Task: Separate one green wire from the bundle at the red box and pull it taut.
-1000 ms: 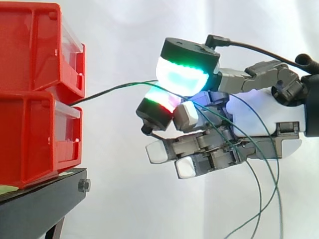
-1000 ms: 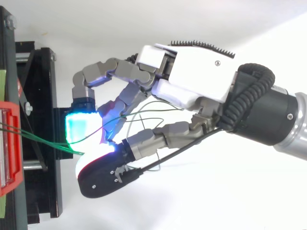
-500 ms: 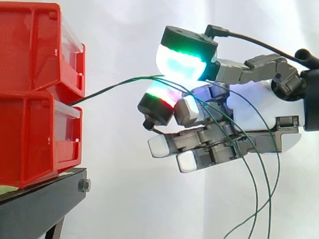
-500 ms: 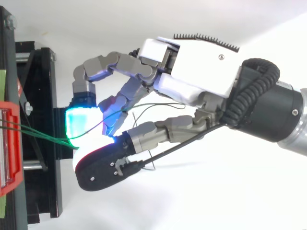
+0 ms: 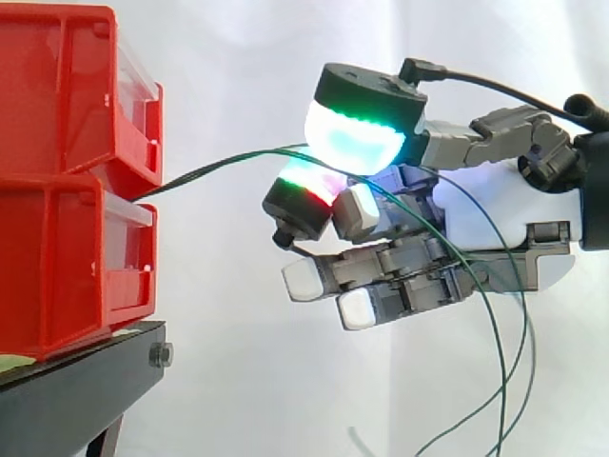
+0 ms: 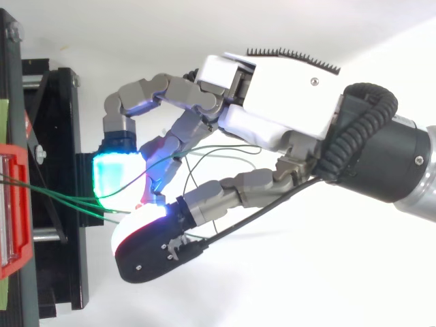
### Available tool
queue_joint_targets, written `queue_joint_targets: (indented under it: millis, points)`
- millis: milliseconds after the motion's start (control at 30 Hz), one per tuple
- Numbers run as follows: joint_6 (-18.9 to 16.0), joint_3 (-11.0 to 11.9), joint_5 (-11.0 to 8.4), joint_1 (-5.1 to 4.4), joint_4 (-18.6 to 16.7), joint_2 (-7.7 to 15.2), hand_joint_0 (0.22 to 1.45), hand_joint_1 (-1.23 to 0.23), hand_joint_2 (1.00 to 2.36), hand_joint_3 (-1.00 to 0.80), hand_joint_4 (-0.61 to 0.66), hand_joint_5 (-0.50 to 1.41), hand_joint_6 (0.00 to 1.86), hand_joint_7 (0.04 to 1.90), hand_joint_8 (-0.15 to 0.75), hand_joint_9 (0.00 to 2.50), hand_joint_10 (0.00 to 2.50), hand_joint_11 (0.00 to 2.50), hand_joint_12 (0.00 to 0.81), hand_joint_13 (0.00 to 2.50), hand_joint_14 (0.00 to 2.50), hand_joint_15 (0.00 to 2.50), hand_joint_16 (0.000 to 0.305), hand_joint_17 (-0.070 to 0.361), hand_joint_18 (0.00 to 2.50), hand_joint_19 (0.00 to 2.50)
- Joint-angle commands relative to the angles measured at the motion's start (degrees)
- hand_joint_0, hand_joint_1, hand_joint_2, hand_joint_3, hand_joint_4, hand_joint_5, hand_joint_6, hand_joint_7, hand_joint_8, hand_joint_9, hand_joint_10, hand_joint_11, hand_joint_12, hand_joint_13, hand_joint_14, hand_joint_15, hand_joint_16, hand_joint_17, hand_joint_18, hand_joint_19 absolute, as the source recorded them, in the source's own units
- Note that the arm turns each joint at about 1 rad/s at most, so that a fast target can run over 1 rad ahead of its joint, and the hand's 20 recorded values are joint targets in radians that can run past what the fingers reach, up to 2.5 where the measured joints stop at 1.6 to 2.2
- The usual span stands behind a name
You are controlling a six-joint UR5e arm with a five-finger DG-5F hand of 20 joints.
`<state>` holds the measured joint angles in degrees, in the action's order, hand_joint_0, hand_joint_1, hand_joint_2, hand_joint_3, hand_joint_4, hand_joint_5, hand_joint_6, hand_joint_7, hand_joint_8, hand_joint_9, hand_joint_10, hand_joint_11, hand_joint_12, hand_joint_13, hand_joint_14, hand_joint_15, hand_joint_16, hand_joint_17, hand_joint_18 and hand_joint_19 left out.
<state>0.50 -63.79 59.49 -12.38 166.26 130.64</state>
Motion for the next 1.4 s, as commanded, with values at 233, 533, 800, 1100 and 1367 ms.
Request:
queue_joint_targets:
  millis: [233, 533, 800, 1100, 1367]
  points:
    - [0.0, 0.0, -0.07, -0.01, 0.0, 0.0, 0.51, -0.58, 1.00, -0.50, 0.21, -0.15, 0.84, 1.25, 0.332, 1.17, 0.02, 0.75, 0.401, 0.89, 0.02, 0.43, 0.059, 0.132, 0.91, 0.55]
    - [0.0, 0.1, -0.25, -0.01, -0.1, 0.0, 0.59, -0.65, 1.01, -0.34, 0.20, -0.15, 0.83, 1.37, 0.324, 1.17, 0.02, 0.77, 0.389, 0.88, 0.02, 0.44, 0.055, 0.125, 0.88, 0.57]
    - [0.0, 0.1, -0.16, -0.01, 0.0, 0.0, 0.58, -0.73, 1.02, -0.14, 0.19, -0.15, 0.87, 1.40, 0.333, 1.16, 0.02, 0.77, 0.392, 0.88, 0.02, 0.44, 0.056, 0.125, 0.89, 0.57]
    - [0.0, 0.0, -0.34, -0.19, 0.0, 0.0, 0.59, -0.76, 1.02, -0.10, 0.18, -0.15, 0.88, 1.36, 0.337, 1.17, 0.02, 0.76, 0.394, 0.88, 0.02, 0.43, 0.057, 0.128, 0.90, 0.56]
    - [0.0, 0.0, -0.42, -0.36, 0.0, 0.0, 0.60, -0.78, 1.02, 0.00, 0.09, -0.13, 0.89, 1.42, 0.343, 1.18, 0.02, 0.77, 0.403, 0.89, 0.02, 0.43, 0.059, 0.132, 0.92, 0.54]
